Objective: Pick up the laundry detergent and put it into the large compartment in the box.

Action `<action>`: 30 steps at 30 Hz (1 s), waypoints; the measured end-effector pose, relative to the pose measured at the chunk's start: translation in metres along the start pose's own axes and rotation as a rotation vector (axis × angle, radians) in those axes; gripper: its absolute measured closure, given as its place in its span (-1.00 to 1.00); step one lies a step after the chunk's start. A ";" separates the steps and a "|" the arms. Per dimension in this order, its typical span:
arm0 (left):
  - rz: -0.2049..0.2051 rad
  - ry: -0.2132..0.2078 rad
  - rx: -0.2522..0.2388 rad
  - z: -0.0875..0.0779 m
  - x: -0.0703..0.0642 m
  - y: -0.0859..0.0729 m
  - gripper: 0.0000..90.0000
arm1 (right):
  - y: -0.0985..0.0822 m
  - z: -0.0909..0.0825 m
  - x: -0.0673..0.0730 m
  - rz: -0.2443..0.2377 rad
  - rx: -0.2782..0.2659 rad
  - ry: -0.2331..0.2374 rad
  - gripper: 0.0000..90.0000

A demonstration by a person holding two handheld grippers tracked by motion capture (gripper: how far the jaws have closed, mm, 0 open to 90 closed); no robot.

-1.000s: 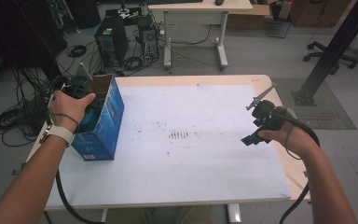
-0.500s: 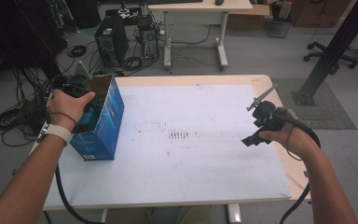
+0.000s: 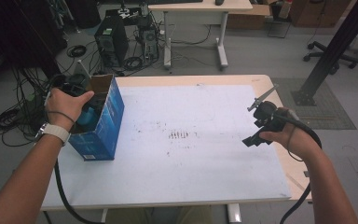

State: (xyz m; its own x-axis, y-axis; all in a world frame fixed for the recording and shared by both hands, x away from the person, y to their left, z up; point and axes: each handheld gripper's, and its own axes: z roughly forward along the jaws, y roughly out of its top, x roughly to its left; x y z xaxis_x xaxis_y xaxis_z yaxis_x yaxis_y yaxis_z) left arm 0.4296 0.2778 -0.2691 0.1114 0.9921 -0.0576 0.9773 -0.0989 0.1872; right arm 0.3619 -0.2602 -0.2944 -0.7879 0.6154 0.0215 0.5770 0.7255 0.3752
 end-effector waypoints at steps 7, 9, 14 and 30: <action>0.012 0.002 -0.003 -0.007 0.000 -0.001 -0.61 | 0.001 -0.001 0.002 -0.002 0.001 0.001 -0.75; 0.012 -0.004 -0.009 -0.009 0.000 -0.001 -0.62 | 0.001 -0.001 0.002 -0.001 0.001 0.000 -0.75; 0.026 -0.003 -0.013 -0.014 0.001 -0.002 -0.65 | 0.001 -0.002 0.004 -0.005 -0.001 0.000 -0.75; 0.077 -0.021 -0.046 -0.035 0.002 -0.003 -0.77 | 0.001 -0.008 0.006 -0.003 -0.006 -0.008 -0.75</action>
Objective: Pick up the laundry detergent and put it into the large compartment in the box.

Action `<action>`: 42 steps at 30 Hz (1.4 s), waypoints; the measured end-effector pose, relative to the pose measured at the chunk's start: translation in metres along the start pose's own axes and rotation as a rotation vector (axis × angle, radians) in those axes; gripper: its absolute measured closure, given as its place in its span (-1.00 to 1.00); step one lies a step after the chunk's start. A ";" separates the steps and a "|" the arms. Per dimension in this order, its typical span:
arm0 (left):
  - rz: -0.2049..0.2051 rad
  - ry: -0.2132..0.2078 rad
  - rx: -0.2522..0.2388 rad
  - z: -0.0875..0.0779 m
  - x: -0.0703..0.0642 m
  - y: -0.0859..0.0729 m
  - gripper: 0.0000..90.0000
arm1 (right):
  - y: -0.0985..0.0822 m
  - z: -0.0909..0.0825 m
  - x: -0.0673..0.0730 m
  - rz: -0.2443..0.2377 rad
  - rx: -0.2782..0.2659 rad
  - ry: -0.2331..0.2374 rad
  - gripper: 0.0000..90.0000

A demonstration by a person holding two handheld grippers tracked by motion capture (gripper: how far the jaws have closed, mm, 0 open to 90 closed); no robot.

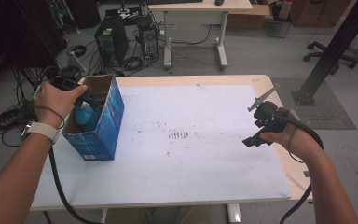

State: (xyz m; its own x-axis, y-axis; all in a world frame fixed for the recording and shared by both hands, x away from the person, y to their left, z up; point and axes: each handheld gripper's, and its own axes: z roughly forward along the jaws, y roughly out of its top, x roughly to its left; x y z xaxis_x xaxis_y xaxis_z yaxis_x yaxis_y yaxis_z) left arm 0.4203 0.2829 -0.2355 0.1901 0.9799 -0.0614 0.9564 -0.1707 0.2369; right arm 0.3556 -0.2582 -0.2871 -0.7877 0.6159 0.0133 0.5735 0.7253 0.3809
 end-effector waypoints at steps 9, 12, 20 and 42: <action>0.003 -0.003 -0.035 -0.021 -0.002 0.002 -0.78 | 0.001 -0.004 0.001 -0.004 0.002 -0.005 -0.75; 0.012 -0.003 -0.045 -0.028 -0.004 0.004 -0.78 | 0.001 -0.004 0.002 -0.003 0.000 -0.006 -0.75; 0.050 -0.029 -0.076 -0.044 -0.013 0.005 -0.78 | 0.003 -0.008 0.002 -0.005 -0.003 -0.008 -0.75; 0.206 -0.046 -0.137 -0.085 -0.053 0.009 -0.80 | 0.005 -0.010 0.005 -0.007 -0.004 -0.010 -0.75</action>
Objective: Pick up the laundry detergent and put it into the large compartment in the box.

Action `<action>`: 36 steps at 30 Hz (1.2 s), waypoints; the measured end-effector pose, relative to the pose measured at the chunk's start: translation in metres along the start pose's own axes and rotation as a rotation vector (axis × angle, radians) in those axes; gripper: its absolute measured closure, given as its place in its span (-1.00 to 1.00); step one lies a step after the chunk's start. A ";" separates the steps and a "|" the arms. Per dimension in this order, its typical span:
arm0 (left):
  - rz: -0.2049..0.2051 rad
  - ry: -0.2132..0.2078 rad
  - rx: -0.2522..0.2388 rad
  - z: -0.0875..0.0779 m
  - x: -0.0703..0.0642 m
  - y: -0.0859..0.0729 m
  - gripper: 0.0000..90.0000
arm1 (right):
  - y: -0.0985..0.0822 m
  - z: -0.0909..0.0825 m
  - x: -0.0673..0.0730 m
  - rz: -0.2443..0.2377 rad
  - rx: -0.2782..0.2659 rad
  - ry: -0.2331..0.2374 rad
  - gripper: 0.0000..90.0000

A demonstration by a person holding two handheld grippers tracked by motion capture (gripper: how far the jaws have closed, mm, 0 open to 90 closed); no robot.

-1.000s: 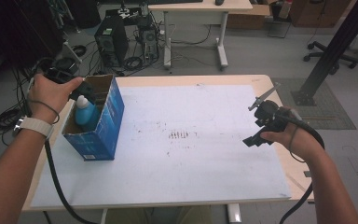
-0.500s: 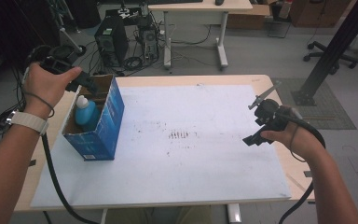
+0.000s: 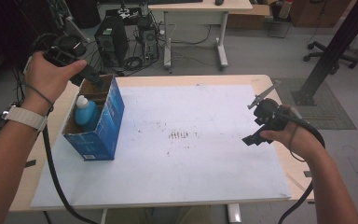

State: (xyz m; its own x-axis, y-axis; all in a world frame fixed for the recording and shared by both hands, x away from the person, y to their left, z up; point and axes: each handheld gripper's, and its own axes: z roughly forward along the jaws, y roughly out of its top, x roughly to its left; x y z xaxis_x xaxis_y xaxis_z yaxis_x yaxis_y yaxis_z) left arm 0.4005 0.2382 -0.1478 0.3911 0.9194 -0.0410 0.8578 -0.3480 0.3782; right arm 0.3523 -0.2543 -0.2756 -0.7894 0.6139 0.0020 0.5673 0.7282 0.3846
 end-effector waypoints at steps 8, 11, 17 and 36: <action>0.078 -0.027 -0.015 -0.002 -0.019 0.003 -0.82 | 0.001 0.000 0.000 0.001 0.000 -0.001 -0.75; 0.105 -0.031 -0.022 -0.003 -0.026 0.004 -0.82 | 0.003 -0.001 0.000 0.000 -0.001 -0.002 -0.75; 0.169 -0.051 -0.025 -0.004 -0.041 0.005 -0.83 | 0.005 -0.001 0.000 -0.003 -0.001 -0.002 -0.75; 0.367 -0.103 -0.039 0.002 -0.086 -0.001 -0.83 | 0.005 0.001 0.001 -0.002 -0.005 0.001 -0.75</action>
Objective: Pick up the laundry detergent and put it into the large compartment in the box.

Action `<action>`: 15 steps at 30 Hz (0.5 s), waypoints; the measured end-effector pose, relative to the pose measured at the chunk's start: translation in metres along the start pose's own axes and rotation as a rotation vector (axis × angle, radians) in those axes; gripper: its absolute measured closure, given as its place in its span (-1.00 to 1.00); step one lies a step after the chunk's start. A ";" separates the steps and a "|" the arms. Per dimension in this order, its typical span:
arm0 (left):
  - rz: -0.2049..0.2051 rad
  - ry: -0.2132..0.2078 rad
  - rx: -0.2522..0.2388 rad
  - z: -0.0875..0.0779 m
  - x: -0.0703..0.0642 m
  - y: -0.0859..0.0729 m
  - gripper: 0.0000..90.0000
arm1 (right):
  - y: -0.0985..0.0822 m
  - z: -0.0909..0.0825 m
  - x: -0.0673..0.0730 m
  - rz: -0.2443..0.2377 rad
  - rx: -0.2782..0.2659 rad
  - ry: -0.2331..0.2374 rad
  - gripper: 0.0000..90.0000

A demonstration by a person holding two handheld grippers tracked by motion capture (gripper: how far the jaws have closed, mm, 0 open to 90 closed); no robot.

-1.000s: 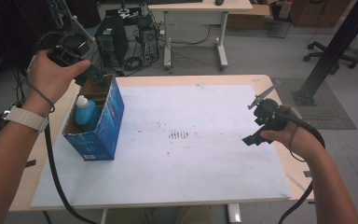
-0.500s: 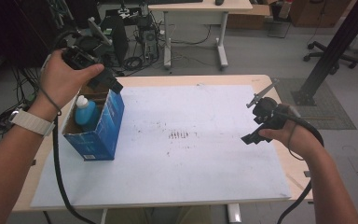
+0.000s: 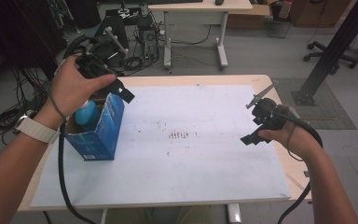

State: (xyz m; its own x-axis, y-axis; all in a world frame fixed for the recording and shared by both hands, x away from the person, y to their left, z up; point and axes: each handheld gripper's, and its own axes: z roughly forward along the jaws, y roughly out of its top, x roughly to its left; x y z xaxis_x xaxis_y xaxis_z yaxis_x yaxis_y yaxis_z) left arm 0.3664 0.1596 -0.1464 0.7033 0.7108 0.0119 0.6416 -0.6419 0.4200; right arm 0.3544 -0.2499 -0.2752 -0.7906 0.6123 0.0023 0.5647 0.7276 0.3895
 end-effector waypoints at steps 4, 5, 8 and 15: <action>0.044 -0.012 0.012 0.005 -0.010 0.001 -0.83 | 0.001 0.000 0.000 0.000 -0.003 0.001 -0.76; 0.052 -0.019 0.015 0.007 -0.011 0.001 -0.83 | 0.001 0.001 0.000 0.000 -0.003 0.001 -0.76; 0.083 -0.033 0.019 0.011 -0.016 0.002 -0.83 | 0.000 0.002 0.000 0.002 -0.001 0.002 -0.75; 0.132 -0.054 0.020 0.017 -0.025 0.001 -0.83 | -0.002 0.003 0.000 0.007 0.001 0.003 -0.76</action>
State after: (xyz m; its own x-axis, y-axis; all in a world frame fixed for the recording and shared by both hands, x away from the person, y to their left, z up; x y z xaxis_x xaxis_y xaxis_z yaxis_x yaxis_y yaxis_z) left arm 0.3547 0.1357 -0.1616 0.7972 0.6034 0.0169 0.5478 -0.7349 0.3997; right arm 0.3539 -0.2505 -0.2784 -0.7873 0.6165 0.0078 0.5705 0.7236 0.3885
